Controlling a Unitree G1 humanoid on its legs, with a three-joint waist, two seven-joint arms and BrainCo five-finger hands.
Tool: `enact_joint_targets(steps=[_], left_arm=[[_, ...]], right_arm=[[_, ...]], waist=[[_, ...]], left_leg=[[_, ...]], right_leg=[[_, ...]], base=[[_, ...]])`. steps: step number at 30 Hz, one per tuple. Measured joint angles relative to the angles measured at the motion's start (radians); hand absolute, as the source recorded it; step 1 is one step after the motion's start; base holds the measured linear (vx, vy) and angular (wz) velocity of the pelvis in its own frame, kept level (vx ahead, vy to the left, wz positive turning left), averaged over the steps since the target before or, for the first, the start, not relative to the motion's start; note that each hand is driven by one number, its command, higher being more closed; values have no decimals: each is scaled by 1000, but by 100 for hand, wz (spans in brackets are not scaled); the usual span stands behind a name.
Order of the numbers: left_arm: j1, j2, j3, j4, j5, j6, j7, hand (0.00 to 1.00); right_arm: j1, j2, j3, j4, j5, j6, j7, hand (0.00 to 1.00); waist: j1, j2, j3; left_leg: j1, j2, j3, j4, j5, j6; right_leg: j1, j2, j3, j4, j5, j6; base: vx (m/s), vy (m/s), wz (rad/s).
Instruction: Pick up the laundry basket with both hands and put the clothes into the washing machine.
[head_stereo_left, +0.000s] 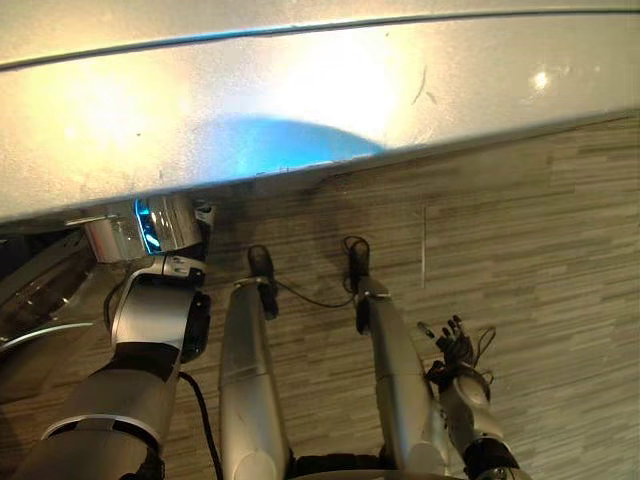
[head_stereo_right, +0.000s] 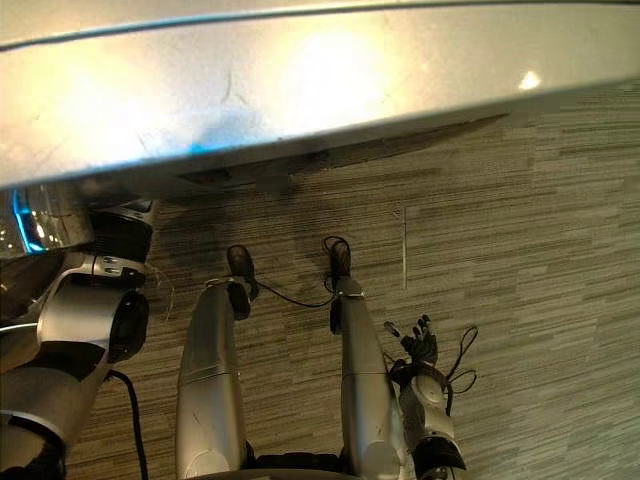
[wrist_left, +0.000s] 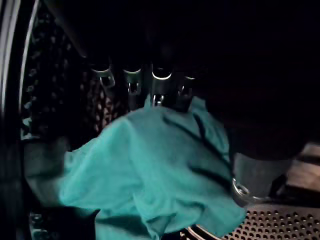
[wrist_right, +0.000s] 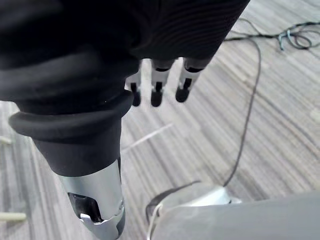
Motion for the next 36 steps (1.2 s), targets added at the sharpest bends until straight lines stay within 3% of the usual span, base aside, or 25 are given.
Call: enact_joint_targets(steps=[4, 7, 9, 11, 13, 17, 21, 25, 27, 30, 34, 36], left_arm=[[-7, 1, 73, 34, -104, -20, -25, 0], [-7, -11, 135, 101, -270, -51, -66, 0], [-7, -22, 135, 107, -510, -90, -104, 0], [-1, -35, 137, 107, -652, -119, -147, 0], [43, -43, 176, 88, -682, -143, -177, 0], [240, -105, 219, -5, -665, -163, -176, 0], [533, -249, 210, -60, -548, -176, -173, 0], [755, -354, 195, -25, -374, -150, -178, 0], [858, -411, 213, 73, -305, -131, -216, 0], [940, -448, 293, 143, -234, -125, -263, 0], [1075, -452, 455, 268, -117, -103, -302, 0], [1110, -444, 482, 295, -68, -96, -323, 0]], right_arm=[[0, 1, 0, 1, 2, 12, 5, 0], [0, 2, -3, 7, 2, 29, 6, 0], [-1, 2, -6, 3, 0, 45, 7, 0], [-1, 2, -11, 2, -1, 60, 7, 0], [-1, 6, -21, 3, -3, 67, 7, 0], [-1, -2, -42, 13, -10, 72, 6, 0], [-1, -7, -44, 14, -15, 82, 7, 0], [-5, -9, -49, 25, -40, 97, 7, 0], [-2, -9, -74, 80, -42, 113, 9, 0], [22, -3, -129, 154, -52, 143, 12, 0], [102, 8, -205, 221, -104, 174, 32, 0], [134, 8, -229, 246, -137, 176, 35, 0]], waist=[[-1, 1, 0], [-6, 4, -1], [-7, 4, -2], [-8, 5, -2], [-9, 7, -2], [-1, 45, -19], [26, 81, -40], [34, 82, -42], [48, 84, -52], [54, 97, -121], [52, 107, -281], [53, 107, -328]], left_leg=[[5, 12, 7, -1, 1, 0], [25, 15, 8, -9, 4, -1], [29, 15, 8, -16, 10, -5], [34, 14, 9, -22, 13, -6], [46, 15, 9, -26, 14, -8], [99, 10, 7, -46, 17, -12], [175, -11, 6, -73, 19, -17], [265, -44, 11, -130, 39, -25], [369, -67, 20, -193, 56, -32], [472, -96, 16, -294, 92, -37], [644, -124, 18, -454, 131, -49], [729, -137, 18, -524, 150, -57]], right_leg=[[2, 15, 8, -14, 17, -6], [17, 20, 11, -18, 20, -9], [17, 20, 12, -17, 21, -10], [18, 20, 12, -14, 21, -10], [23, 20, 13, -5, 19, -13], [69, 16, 6, -1, 8, -22], [121, -6, 1, 42, -30, -28], [190, -34, -2, 41, -46, -26], [278, -60, -7, 15, -49, -27], [382, -88, -36, -52, -47, -30], [556, -111, -69, -194, -31, -42], [635, -121, -84, -240, -27, -37]], base=[[-33, -10, -16], [-9, -7, -1], [0, 0, 0], [0, 0, 0], [0, 0, 0], [20, -24, 13], [4, -52, 25], [-2, -49, 24], [29, -39, 27], [70, -53, 38], [143, -16, 17], [191, -18, 22]])
